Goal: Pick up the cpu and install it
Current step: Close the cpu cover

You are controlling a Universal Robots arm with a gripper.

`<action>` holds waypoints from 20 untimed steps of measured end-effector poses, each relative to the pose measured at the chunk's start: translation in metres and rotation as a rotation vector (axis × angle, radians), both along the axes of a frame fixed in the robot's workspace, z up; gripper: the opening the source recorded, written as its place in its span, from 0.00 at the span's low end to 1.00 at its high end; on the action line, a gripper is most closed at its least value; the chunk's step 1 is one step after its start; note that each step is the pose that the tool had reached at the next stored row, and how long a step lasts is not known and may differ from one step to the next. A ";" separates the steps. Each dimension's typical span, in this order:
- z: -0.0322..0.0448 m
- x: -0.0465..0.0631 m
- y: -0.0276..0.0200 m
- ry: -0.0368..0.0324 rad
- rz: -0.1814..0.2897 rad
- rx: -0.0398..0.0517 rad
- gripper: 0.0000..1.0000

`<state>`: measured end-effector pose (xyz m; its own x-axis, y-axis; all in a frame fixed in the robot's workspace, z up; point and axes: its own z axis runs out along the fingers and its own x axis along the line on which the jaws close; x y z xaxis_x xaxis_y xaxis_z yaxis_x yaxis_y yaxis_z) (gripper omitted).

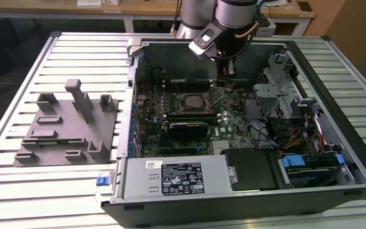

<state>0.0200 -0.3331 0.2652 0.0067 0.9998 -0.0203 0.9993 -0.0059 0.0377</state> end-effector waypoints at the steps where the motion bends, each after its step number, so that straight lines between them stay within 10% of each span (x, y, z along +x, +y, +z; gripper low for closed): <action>1: -0.0001 0.001 0.0000 0.0007 0.000 0.0000 0.11; 20: -0.0060 0.028 0.0000 0.0109 0.000 -0.0016 0.11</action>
<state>0.0478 -0.3331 0.2592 0.0066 0.9997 -0.0220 0.9996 -0.0060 0.0268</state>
